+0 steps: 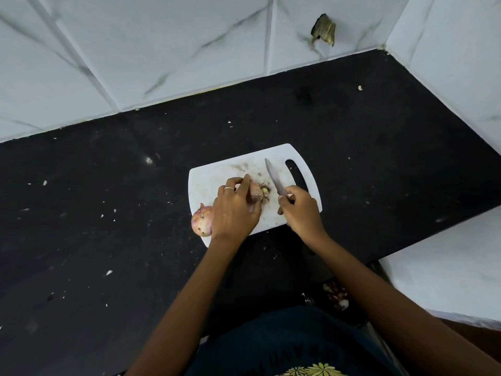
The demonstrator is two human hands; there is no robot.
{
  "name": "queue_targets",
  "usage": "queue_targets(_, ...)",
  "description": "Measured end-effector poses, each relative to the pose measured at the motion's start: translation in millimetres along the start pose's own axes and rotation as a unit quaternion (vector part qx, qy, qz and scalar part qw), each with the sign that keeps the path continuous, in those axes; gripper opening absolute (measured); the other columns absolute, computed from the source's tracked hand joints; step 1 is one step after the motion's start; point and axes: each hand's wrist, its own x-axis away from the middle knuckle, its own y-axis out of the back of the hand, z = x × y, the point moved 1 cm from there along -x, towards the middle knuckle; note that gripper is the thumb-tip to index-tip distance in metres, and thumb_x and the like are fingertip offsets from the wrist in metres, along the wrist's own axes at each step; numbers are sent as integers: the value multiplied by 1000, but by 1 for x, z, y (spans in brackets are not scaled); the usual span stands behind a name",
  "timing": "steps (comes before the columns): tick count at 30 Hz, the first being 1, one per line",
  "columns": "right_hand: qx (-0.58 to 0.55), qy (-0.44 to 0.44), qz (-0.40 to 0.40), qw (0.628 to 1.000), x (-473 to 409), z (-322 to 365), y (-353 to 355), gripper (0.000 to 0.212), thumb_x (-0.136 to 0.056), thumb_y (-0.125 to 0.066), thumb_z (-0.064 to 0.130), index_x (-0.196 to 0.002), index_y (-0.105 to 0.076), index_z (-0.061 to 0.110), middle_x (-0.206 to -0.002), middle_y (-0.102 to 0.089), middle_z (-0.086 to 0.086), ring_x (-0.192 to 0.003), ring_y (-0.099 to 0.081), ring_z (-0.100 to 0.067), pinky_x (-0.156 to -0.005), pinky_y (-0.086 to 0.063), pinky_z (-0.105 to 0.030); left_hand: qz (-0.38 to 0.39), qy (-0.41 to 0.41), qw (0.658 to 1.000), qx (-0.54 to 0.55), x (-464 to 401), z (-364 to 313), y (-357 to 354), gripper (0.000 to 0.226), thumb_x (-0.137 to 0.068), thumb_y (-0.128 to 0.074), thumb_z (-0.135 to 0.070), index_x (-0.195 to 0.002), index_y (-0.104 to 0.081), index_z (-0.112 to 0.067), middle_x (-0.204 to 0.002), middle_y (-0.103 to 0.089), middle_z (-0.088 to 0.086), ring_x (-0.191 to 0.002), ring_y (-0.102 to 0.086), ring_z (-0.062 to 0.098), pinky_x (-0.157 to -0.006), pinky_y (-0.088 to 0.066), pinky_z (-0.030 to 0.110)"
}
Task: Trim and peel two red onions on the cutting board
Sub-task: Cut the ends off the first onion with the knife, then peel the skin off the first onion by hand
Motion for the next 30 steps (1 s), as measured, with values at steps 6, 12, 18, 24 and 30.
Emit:
queue_targets(6,-89,-65,48,993,-7,2,-1,20,-86,-65,22,-89,-60,3,-82,-68,-11,-46,-45,-10,-37,-33,-19,13,49,999,4,-10,5,0,67,-83,-70,-36,-139,-44,-10,-132,-51,12,-110,-56,30,-90,-45,41)
queue_targets(12,-217,-164,109,956,-19,14,-1,39,-82,-73,31,-98,-64,-4,-78,-64,-13,-42,-36,-8,-36,-30,-20,1,64,997,32,-16,6,6,59,-75,-74,-31,-126,-53,-9,-109,-65,11,-100,-61,28,-93,-44,38)
queue_targets(18,-265,-177,139,938,-27,24,-1,22,-76,-78,12,-93,-67,2,-61,-53,-2,-41,-34,-6,-35,-28,-18,-5,67,993,92,-15,6,4,60,-71,-77,-26,-124,-52,-10,-109,-64,7,-104,-58,23,-114,-22,45)
queue_targets(24,-310,-178,145,923,-34,29,2,21,-75,-76,5,-94,-67,3,-64,-56,-4,-38,-36,-5,-34,-27,-18,1,85,968,234,-12,11,12,66,-65,-83,-24,-121,-50,-16,-113,-58,-2,-106,-56,20,-87,-54,38)
queue_targets(30,-217,-112,15,970,-34,22,3,21,-79,-73,9,-99,-67,7,-73,-60,-3,-51,-51,-10,-40,-39,-20,-3,100,956,277,-13,7,20,62,-66,-83,-10,-117,-48,-13,-111,-54,-4,-103,-55,12,-68,-44,3)
